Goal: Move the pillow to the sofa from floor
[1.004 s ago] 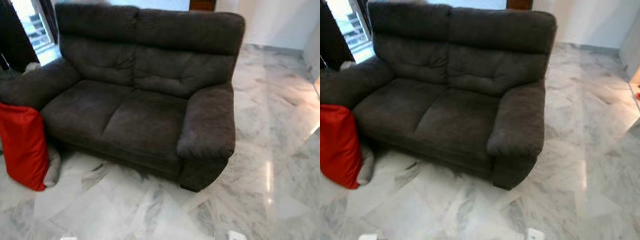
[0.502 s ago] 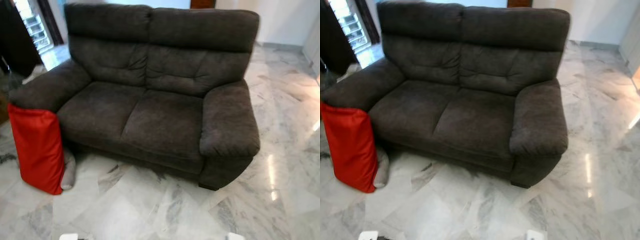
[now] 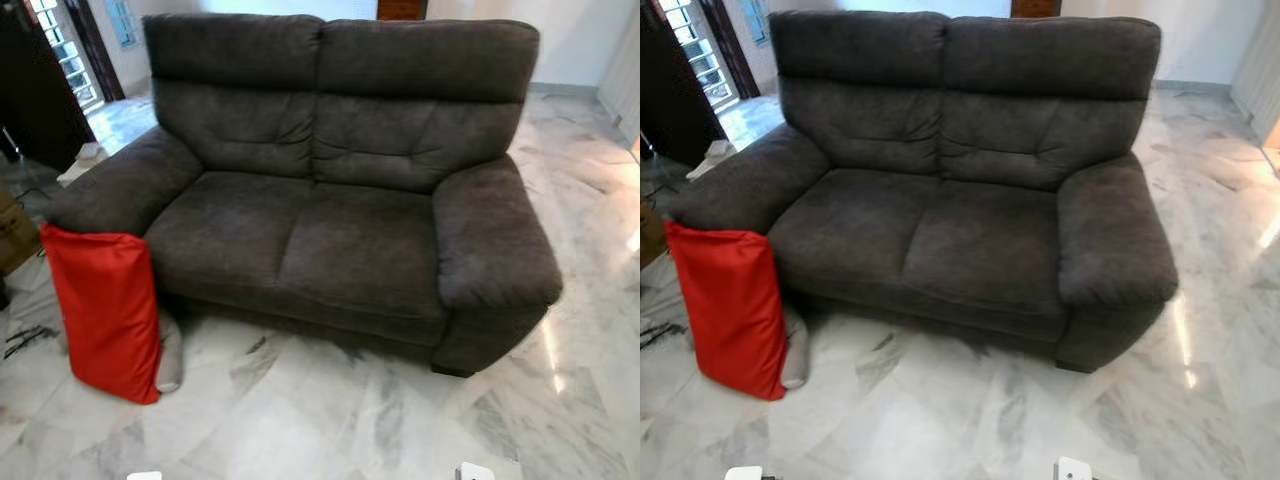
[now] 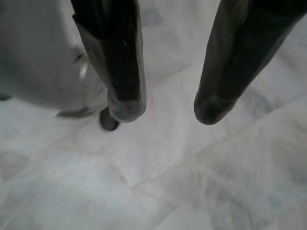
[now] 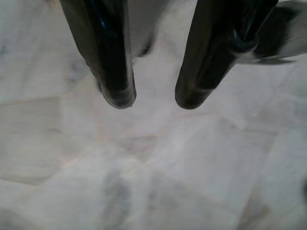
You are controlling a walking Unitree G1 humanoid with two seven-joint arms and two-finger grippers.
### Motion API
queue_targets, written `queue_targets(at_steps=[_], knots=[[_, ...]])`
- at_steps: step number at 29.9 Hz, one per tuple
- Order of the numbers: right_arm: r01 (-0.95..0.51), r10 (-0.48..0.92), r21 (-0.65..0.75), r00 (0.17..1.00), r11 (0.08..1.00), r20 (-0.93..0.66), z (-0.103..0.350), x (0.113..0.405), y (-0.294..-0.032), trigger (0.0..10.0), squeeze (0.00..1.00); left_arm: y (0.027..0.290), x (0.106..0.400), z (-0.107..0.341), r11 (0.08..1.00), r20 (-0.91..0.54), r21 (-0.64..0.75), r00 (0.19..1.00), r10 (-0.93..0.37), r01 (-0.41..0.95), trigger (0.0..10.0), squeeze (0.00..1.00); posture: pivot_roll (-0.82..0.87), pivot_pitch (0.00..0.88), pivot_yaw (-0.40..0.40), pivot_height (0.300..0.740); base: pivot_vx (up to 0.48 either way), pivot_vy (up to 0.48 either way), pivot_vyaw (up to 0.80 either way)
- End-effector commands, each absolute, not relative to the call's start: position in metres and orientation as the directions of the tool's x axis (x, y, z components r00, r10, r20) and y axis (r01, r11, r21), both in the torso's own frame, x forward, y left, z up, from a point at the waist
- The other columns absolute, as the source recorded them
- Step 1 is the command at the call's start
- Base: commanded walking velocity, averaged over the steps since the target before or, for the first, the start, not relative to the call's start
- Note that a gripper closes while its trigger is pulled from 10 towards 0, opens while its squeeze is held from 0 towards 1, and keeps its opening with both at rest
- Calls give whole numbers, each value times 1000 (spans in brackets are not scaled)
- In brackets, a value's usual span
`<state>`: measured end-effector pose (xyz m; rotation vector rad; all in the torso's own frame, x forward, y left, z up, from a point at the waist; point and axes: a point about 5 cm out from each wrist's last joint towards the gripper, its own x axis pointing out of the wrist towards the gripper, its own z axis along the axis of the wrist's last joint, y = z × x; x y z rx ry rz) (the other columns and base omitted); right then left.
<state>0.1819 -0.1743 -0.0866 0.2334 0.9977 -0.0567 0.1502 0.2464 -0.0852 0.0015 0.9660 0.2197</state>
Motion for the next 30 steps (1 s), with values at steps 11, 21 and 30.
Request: queue_targets(at_steps=[11, 21, 30], knots=[[136, 58, 152, 529, 979, -847, -89, 177, -177, 10000, 0, 243, 148, -87, 978, -826, 86, 536, 176, -189, 10000, 0, 56, 25, 28, 740, 0, 476, 0], [134, 63, 157, 531, 978, -845, -89, 177, -175, 10000, 0, 244, 148, -87, 979, -827, 86, 535, 175, -187, 10000, 0, 59, 47, 28, 740, 0, 474, 0], [137, 65, 161, 531, 977, -845, -89, 178, -173, 10000, 0, 245, 148, -87, 977, -826, 86, 535, 179, -194, 10000, 0, 60, 67, 30, 740, 0, 472, 0]])
